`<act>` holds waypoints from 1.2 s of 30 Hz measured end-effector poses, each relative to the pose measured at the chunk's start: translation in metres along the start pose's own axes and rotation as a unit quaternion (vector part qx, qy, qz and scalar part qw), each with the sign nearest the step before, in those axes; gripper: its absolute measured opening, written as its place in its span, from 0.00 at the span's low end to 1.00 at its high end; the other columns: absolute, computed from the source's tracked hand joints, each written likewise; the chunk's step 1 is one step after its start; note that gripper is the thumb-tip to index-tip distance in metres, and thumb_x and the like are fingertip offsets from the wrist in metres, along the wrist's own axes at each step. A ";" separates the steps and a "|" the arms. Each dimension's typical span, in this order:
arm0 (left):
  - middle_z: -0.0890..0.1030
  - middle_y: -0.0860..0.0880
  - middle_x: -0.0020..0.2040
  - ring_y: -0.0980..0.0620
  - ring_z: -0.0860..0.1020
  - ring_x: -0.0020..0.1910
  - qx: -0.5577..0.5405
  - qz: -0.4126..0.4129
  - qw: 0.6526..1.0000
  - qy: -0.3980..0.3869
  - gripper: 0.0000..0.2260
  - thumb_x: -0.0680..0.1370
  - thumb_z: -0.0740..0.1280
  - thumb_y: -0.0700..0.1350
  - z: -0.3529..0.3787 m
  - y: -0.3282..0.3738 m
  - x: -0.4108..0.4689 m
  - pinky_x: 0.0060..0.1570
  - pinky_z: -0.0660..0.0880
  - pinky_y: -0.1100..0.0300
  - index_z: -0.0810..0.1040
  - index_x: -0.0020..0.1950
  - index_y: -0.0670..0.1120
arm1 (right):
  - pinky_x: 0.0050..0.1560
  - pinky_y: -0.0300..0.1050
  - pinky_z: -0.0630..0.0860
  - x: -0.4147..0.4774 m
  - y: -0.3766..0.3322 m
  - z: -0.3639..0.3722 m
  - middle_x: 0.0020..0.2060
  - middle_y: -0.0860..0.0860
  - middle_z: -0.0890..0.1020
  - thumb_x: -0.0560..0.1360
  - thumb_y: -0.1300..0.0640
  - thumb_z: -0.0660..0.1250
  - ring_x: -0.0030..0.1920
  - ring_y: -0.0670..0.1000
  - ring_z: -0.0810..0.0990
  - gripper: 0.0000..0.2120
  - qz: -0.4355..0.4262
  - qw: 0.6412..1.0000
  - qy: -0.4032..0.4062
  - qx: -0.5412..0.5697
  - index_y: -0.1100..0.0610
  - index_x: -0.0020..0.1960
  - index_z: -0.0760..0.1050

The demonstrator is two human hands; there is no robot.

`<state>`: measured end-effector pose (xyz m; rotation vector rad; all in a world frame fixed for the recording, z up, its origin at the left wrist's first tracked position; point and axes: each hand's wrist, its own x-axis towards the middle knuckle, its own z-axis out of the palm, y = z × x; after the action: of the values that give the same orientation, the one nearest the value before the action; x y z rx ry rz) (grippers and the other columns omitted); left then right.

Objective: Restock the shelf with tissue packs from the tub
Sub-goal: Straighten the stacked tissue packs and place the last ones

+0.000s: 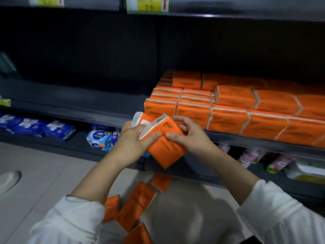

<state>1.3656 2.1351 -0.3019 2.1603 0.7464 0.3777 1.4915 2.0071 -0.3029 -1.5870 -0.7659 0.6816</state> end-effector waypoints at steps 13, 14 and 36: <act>0.82 0.43 0.44 0.50 0.81 0.39 -0.319 -0.050 0.942 0.093 0.10 0.76 0.65 0.54 0.017 0.033 0.029 0.32 0.78 0.62 0.78 0.43 0.49 | 0.54 0.48 0.77 0.011 -0.012 -0.010 0.55 0.53 0.79 0.78 0.60 0.63 0.55 0.51 0.79 0.21 0.057 0.982 0.096 0.151 0.51 0.69 0.63; 0.82 0.45 0.44 0.51 0.81 0.39 -0.325 -0.046 0.941 0.086 0.10 0.76 0.65 0.55 0.019 0.036 0.033 0.32 0.78 0.63 0.79 0.44 0.49 | 0.52 0.47 0.78 0.013 -0.013 -0.014 0.55 0.54 0.79 0.78 0.60 0.63 0.54 0.51 0.79 0.21 0.054 0.983 0.096 0.148 0.52 0.69 0.63; 0.71 0.47 0.65 0.50 0.79 0.52 -0.331 0.008 0.935 0.128 0.17 0.80 0.61 0.39 -0.007 0.008 0.083 0.37 0.79 0.66 0.79 0.49 0.62 | 0.54 0.50 0.74 0.158 -0.036 -0.107 0.60 0.62 0.76 0.77 0.58 0.62 0.57 0.63 0.77 0.15 0.181 0.850 0.328 -0.372 0.63 0.61 0.72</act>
<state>1.4297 2.1870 -0.2899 1.4946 0.6240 0.8044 1.6684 2.0701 -0.2539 -2.5253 -0.1925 0.0242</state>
